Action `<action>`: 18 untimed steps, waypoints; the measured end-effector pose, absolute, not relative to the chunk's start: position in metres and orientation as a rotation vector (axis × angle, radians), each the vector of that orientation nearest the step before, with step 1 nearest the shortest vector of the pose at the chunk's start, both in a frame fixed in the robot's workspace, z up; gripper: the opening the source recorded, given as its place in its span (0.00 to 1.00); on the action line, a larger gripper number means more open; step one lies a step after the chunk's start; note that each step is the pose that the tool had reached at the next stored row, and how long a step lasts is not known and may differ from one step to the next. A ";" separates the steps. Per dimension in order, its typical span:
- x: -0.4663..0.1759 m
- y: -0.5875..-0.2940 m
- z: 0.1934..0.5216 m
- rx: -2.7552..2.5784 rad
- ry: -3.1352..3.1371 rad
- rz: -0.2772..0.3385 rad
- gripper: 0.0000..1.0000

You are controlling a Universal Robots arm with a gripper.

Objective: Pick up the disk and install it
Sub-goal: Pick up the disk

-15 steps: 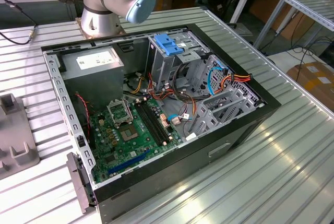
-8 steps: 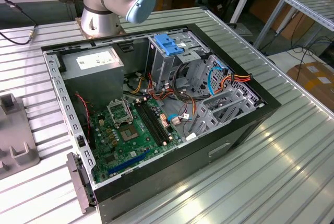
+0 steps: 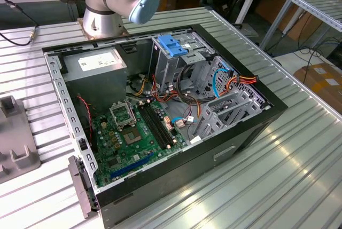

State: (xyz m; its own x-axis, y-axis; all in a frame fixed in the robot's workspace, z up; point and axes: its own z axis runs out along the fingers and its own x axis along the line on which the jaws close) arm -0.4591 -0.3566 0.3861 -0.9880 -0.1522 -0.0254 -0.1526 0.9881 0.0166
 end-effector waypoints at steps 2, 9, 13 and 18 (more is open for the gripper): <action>-0.459 -0.357 0.386 -0.264 3.106 0.028 0.10; -0.459 -0.357 0.386 -0.337 3.100 0.028 0.10; -0.459 -0.357 0.386 -0.368 3.097 0.028 0.10; -0.459 -0.357 0.386 -0.430 3.089 0.028 0.10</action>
State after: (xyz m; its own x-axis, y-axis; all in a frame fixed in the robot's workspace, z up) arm -0.4591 -0.3566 0.3861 -0.9617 -0.2729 -0.0250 -0.2733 0.9618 0.0145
